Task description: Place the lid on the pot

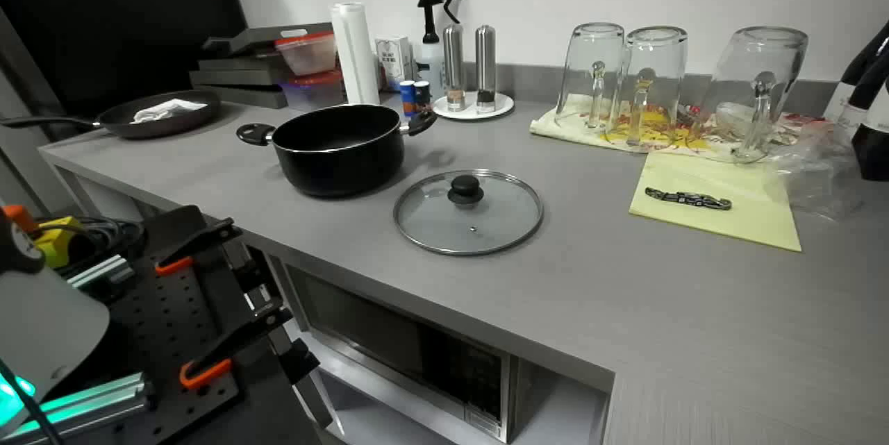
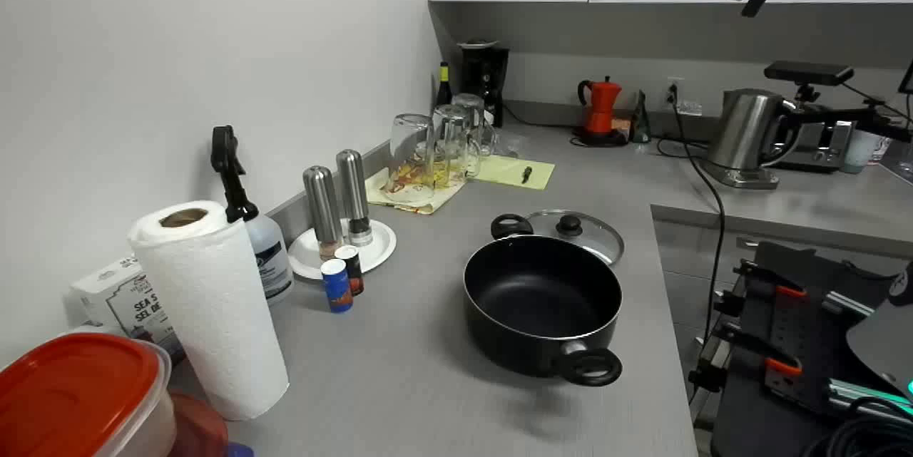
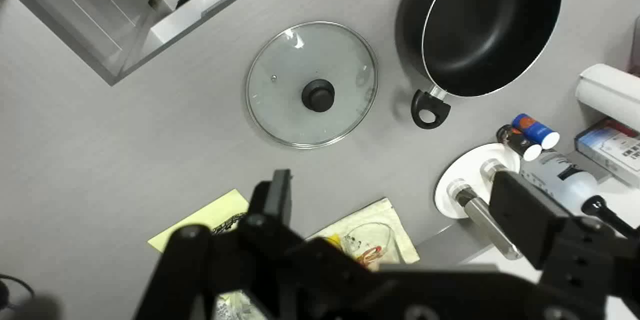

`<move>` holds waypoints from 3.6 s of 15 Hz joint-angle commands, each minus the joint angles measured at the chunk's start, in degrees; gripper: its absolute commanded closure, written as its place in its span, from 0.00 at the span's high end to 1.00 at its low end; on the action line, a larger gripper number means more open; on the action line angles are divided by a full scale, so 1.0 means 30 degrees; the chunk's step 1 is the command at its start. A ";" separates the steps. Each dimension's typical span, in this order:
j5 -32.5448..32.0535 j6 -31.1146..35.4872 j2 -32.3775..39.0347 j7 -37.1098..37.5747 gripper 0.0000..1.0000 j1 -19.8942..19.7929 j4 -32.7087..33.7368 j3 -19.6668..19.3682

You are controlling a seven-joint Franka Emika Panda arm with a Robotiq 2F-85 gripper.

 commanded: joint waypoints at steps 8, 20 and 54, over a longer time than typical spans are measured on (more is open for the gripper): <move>0.0258 -0.0034 0.0113 -0.0245 1.00 -0.0395 0.0040 0.0262; -0.0754 0.3278 0.6040 0.1275 1.00 -0.0128 -0.0072 0.3040; -0.1592 1.3605 2.3982 0.6441 1.00 0.1342 0.5157 0.4257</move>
